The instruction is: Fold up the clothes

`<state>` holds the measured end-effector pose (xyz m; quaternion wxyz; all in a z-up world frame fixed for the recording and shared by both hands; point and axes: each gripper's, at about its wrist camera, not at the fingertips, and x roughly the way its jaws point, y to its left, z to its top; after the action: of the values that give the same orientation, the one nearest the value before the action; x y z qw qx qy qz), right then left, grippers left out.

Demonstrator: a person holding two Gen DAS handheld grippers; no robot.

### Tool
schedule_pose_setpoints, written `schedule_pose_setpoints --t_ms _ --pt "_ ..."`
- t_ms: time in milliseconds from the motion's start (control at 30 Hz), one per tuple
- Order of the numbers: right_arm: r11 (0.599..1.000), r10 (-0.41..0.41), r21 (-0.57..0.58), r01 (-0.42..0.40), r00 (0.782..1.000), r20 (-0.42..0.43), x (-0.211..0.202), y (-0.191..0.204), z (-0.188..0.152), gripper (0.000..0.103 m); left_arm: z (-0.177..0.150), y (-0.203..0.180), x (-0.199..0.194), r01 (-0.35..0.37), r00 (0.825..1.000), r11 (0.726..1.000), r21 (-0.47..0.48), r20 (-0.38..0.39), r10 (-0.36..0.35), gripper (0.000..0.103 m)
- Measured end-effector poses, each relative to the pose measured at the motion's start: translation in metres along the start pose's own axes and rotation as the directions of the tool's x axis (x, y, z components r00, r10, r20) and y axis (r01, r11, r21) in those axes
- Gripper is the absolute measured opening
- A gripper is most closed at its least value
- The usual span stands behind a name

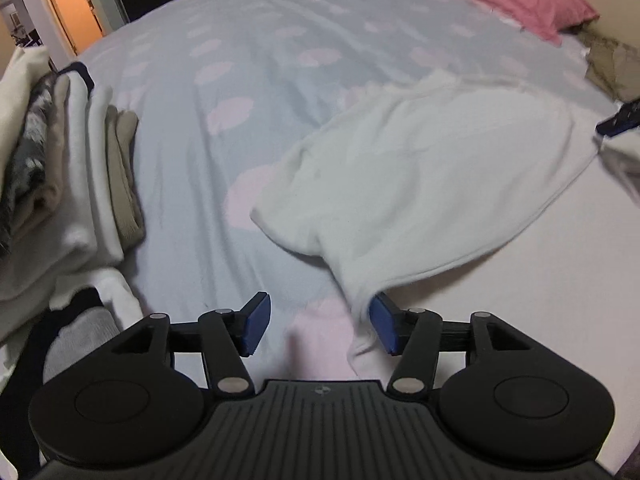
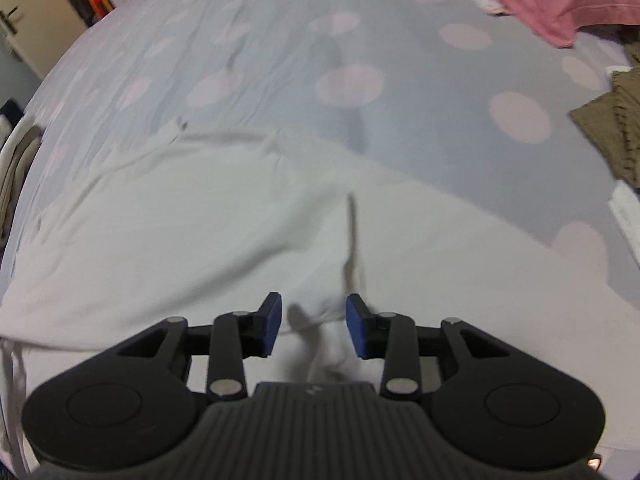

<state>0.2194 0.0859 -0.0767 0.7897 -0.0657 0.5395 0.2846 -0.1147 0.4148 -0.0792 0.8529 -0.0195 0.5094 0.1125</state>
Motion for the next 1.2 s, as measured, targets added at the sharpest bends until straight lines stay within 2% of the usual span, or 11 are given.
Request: schedule_pose_setpoints --t_ms 133,200,267,333,400,500,533,867,1000,1100,1200 --pt "0.999 0.000 0.038 0.000 1.000 0.015 -0.003 -0.008 0.005 0.039 0.008 0.012 -0.004 0.113 0.993 0.993 -0.025 -0.016 -0.114 0.065" --pt "0.999 -0.001 0.041 0.001 1.000 0.016 -0.004 -0.009 0.006 0.039 0.010 0.020 -0.004 0.123 0.992 0.991 -0.056 0.015 -0.122 0.065" --pt "0.999 -0.003 0.042 0.002 1.000 0.017 -0.005 -0.010 0.006 0.040 0.014 0.033 0.002 0.149 0.989 0.977 -0.150 0.044 -0.144 0.065" --pt "0.999 -0.001 0.049 0.000 1.000 0.020 -0.004 -0.011 0.005 0.040 0.018 0.047 0.013 0.122 0.992 0.959 -0.257 0.060 -0.110 0.060" --pt "0.997 0.012 0.072 -0.014 1.000 0.027 -0.003 -0.013 0.005 0.040 0.021 0.058 0.029 0.091 0.995 0.926 -0.366 0.071 -0.070 0.056" --pt "0.995 0.027 0.094 -0.031 0.999 0.047 0.000 -0.015 0.007 0.039 0.020 0.071 0.055 0.080 0.996 0.853 -0.516 0.067 -0.054 0.054" --pt "0.995 0.031 0.095 -0.037 0.998 0.059 0.000 -0.016 0.009 0.039 0.019 0.074 0.064 0.079 0.997 0.828 -0.555 0.064 -0.051 0.048" --pt "0.985 0.060 0.155 -0.081 0.988 0.140 0.015 -0.028 0.023 0.039 0.028 0.063 0.090 0.025 0.998 0.849 -0.528 0.057 0.006 0.025" --pt "0.985 0.052 0.156 -0.072 0.990 0.129 0.028 -0.025 0.029 0.038 0.030 0.056 0.087 0.022 0.997 0.871 -0.491 0.077 0.019 0.007" --pt "0.979 0.090 0.175 -0.107 0.991 0.103 0.033 -0.023 0.027 0.006 0.034 0.052 0.077 0.013 0.991 0.887 -0.462 0.122 0.048 0.003" --pt "0.985 0.044 0.159 -0.067 0.988 0.146 0.021 -0.018 0.028 0.003 0.041 0.055 0.059 -0.001 0.975 0.888 -0.459 0.197 0.102 0.002"
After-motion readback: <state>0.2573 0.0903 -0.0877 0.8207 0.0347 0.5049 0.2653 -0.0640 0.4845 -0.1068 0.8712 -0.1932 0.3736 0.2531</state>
